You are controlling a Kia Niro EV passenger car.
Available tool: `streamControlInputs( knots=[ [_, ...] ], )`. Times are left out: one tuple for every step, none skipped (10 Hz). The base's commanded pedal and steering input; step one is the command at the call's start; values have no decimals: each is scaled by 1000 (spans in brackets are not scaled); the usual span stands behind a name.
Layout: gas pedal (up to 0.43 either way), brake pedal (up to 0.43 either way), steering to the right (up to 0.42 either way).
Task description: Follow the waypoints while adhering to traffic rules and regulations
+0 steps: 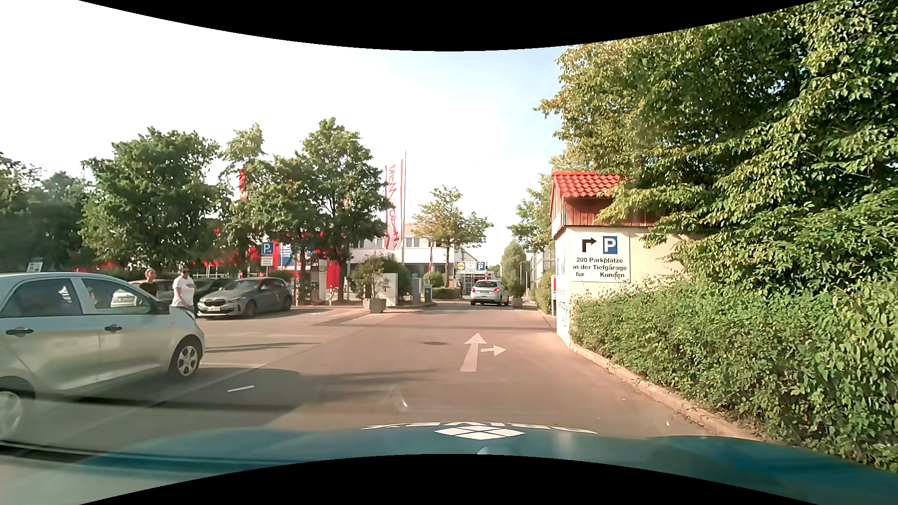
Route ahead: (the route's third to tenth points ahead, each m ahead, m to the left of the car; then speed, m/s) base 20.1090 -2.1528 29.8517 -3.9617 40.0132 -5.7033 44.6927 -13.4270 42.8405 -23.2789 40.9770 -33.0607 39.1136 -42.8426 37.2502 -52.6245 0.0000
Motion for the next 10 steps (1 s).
streamControlInputs(
  knots=[
    [0,280,45],
    [0,280,45],
    [0,280,45],
    [0,280,46],
    [0,280,45],
    [0,280,45],
    [0,280,45],
    [0,280,45],
    [0,280,45],
    [0,280,45]
  ],
)
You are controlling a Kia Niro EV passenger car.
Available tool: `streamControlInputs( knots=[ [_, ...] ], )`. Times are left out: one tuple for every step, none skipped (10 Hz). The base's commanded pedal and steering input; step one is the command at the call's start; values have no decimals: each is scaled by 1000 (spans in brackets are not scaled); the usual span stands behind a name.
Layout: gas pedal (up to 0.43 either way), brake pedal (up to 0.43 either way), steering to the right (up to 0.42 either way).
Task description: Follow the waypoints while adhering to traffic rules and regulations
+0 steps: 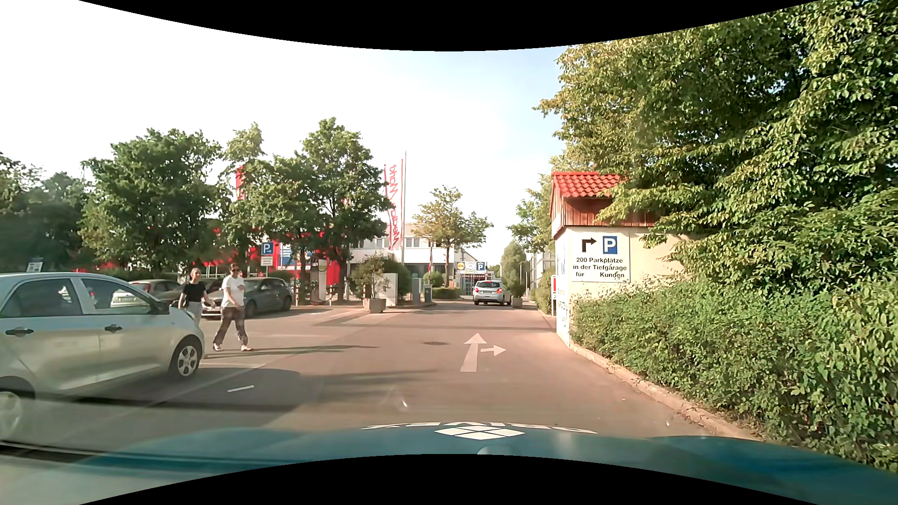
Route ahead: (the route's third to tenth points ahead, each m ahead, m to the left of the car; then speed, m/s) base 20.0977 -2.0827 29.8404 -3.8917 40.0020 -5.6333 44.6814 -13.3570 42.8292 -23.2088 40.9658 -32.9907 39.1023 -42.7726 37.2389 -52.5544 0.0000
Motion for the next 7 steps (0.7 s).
streamControlInputs(
  knots=[
    [0,280,45],
    [0,280,45],
    [0,280,45],
    [0,280,45],
    [0,280,45],
    [0,280,45],
    [0,280,45]
  ],
)
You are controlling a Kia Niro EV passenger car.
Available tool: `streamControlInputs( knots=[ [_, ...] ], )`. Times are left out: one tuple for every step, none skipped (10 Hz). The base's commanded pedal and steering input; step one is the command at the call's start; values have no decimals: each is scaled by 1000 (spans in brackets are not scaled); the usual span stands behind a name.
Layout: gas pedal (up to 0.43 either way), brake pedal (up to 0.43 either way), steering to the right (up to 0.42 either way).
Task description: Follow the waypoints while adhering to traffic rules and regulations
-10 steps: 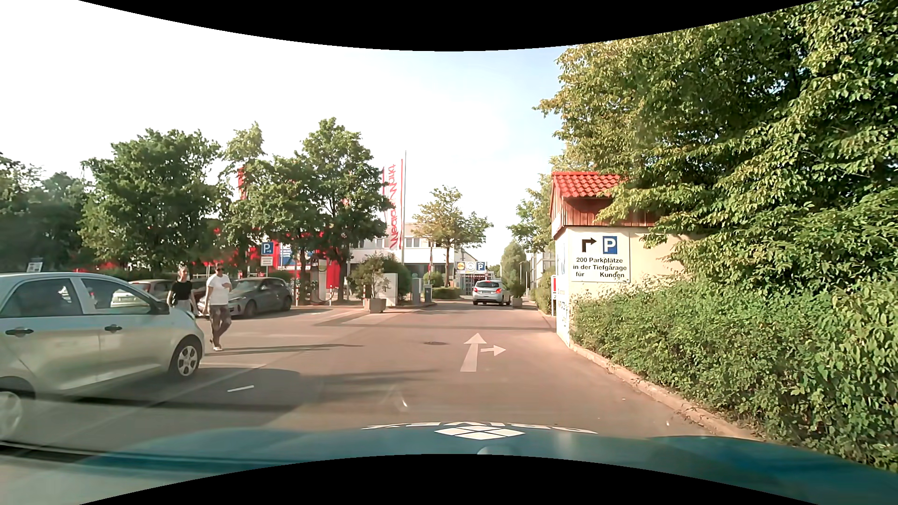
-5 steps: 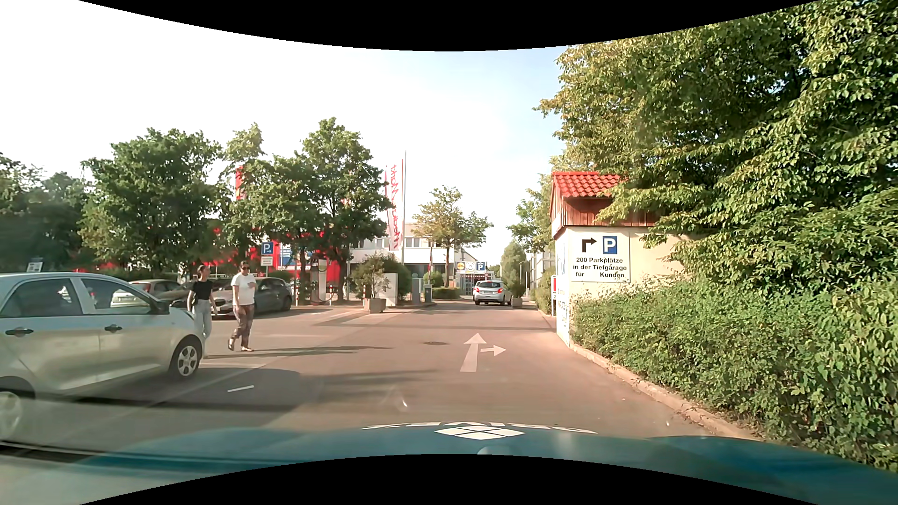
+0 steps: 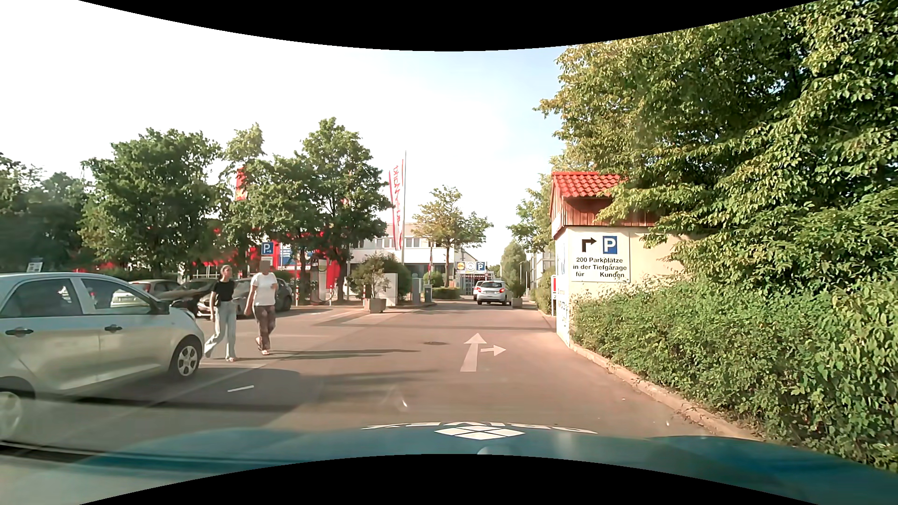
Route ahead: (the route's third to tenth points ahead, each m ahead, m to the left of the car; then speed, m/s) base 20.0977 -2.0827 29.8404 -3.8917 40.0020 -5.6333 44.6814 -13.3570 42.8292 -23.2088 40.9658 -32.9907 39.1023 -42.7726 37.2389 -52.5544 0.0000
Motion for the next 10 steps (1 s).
streamControlInputs(
  knots=[
    [0,280,45],
    [0,280,45],
    [0,280,45],
    [0,280,45],
    [0,280,45],
    [0,280,45],
    [0,280,45],
    [0,280,45],
    [0,280,45],
    [0,280,45]
  ],
)
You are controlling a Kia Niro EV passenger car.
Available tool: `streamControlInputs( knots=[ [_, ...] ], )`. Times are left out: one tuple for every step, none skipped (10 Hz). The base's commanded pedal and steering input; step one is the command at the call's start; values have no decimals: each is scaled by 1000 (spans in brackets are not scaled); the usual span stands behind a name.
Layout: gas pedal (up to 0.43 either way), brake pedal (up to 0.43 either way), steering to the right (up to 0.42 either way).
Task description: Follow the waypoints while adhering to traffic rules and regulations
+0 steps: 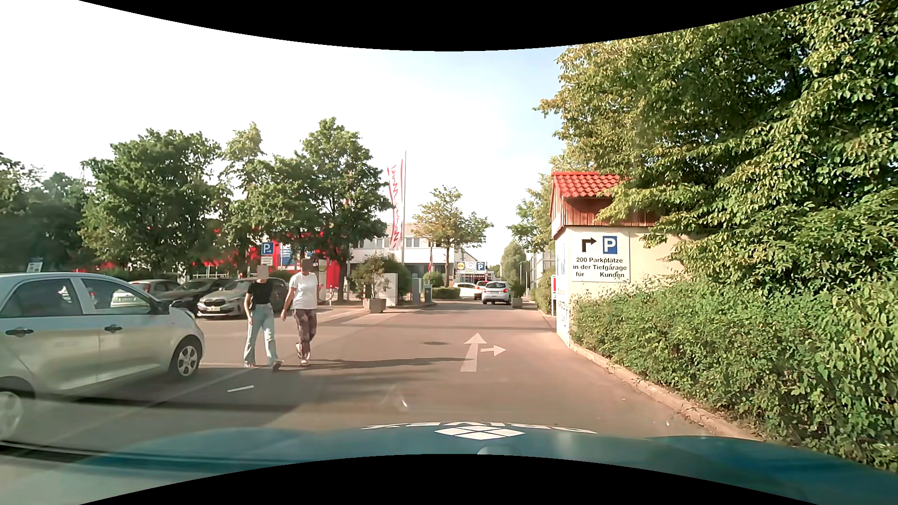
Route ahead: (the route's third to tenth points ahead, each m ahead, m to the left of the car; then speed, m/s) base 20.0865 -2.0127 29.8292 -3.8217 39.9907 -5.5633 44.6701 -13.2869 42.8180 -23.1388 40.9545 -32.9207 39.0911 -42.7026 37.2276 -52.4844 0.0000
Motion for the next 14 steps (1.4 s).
streamControlInputs(
  knots=[
    [0,280,45],
    [0,280,45],
    [0,280,45],
    [0,280,45],
    [0,280,45],
    [0,280,45],
    [0,280,45],
    [0,280,45],
    [0,280,45],
    [0,280,45],
    [0,280,44],
    [0,280,44],
    [0,280,44],
    [0,274,43]
  ],
)
